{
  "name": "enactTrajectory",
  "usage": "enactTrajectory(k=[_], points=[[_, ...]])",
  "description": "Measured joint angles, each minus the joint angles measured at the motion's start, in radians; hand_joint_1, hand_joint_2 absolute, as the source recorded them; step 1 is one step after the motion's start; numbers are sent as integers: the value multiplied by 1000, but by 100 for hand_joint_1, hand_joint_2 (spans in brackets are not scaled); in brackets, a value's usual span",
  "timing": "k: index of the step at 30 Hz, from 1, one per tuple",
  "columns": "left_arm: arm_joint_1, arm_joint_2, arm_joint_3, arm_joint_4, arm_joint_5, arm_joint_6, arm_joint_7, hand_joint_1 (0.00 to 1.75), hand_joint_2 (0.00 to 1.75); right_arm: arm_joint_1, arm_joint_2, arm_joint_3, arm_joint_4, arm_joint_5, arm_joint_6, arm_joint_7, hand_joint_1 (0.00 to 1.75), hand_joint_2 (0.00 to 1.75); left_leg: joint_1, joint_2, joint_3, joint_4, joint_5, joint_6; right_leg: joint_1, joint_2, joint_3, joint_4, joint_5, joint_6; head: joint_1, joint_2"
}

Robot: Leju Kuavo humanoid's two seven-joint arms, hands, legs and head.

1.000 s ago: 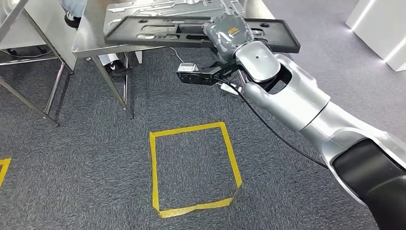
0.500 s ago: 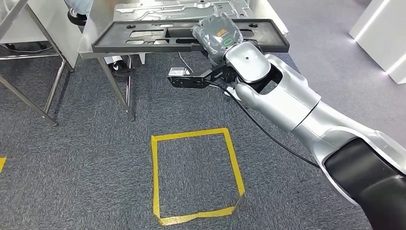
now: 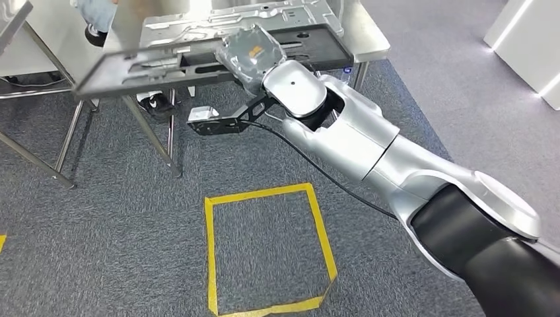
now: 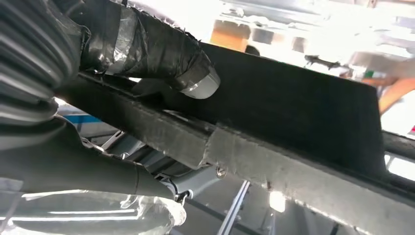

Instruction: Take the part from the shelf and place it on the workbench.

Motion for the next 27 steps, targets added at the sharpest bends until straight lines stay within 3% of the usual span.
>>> enactTrajectory(k=[2, 3, 5, 9, 11, 13, 14, 15, 16, 17, 19, 20, 24, 25, 27], points=[[2, 0, 0, 0, 1, 0, 0, 0, 175, -1, 9, 3, 10, -3, 0, -4, 175, 175, 4, 0, 31, -128, 100, -1, -2, 1, 23, 1, -18, 6, 0, 0], [3, 1, 0, 0, 2, 0, 1, 0, 175, -3, 12, 3, 15, -4, 0, -4, 175, 175, 2, 0, 50, -189, 132, 0, -2, 2, 33, 1, -26, 11, 1, 0], [2, 1, 0, 0, 2, 1, 1, 0, 175, -6, 16, 3, 22, -5, 1, -4, 175, 175, -5, 0, 74, -247, 149, 9, -3, 3, 40, 2, -37, 22, 2, 0], [2, 1, 0, 0, 0, 5, 2, 0, 175, -8, 17, 7, 30, -4, 3, -7, 175, 175, -6, -1, 89, -251, 141, 36, -1, 1, 36, 20, -61, 44, 7, 0], [1, 1, 0, 0, -1, 7, 1, 0, 175, -13, 17, 9, 34, -3, 6, -6, 175, 175, -2, -2, 101, -257, 136, 48, -1, -1, -17, 117, -100, 50, 9, 0], [1, 2, 0, 0, -2, 10, -1, 0, 175, -13, 17, 11, 37, -2, 9, -5, 175, 175, -3, -9, 110, -256, 126, 55, -1, -2, -107, 261, -142, 51, 11, 0], [1, 2, 0, 0, -2, 11, -2, 0, 175, -11, 16, 12, 39, -2, 10, -5, 175, 175, -3, -14, 116, -255, 120, 56, -1, -2, -144, 307, -143, 51, 11, 0], [1, 2, 0, 0, -2, 12, -2, 0, 175, -9, 16, 12, 40, -1, 12, -4, 175, 175, -4, -18, 123, -255, 114, 56, -1, -2, -164, 320, -127, 51, 11, 0], [1, 1, 0, 0, -2, 13, -2, 0, 175, -7, 15, 14, 43, -1, 14, -4, 175, 175, -4, -22, 131, -254, 108, 55, -1, -2, -160, 283, -87, 48, 12, 0], [2, 1, 0, 0, -2, 13, -2, 0, 175, -6, 15, 14, 44, -2, 16, -3, 175, 175, -4, -26, 141, -253, 100, 54, 0, -1, -137, 210, -33, 43, 12, 0], [2, 1, 0, 0, -3, 14, -3, 0, 175, -9, 14, 16, 46, -5, 19, -2, 175, 175, -7, -34, 156, -250, 85, 46, 2, 1, -78, 67, 34, 34, 10, 0], [2, 1, 0, 0, -4, 15, -3, 0, 175, -10, 15, 16, 46, -8, 19, -1, 175, 175, -7, -37, 159, -250, 80, 41, 5, 3, -60, 30, 42, 31, 10, 0], [3, 3, -1, 0, -5, 15, -2, 0, 175, -12, 15, 16, 45, -15, 19, -1, 175, 175, -5, -29, 159, -244, 64, 18, 3, 3, -41, 8, 32, 19, 10, 0], [2, 3, -1, 0, -5, 16, -2, 0, 175, -13, 15, 16, 45, -15, 19, 0, 175, 175, -5, -22, 145, -214, 50, 12, 0, 2, -35, 4, 31, 14, 9, 0], [2, 4, -1, 0, -5, 16, -1, 0, 175, -13, 14, 16, 45, -16, 20, 2, 175, 175, -3, -8, 79, -95, 7, 1, -2, 1, -26, 1, 25, 6, 6, 0]])
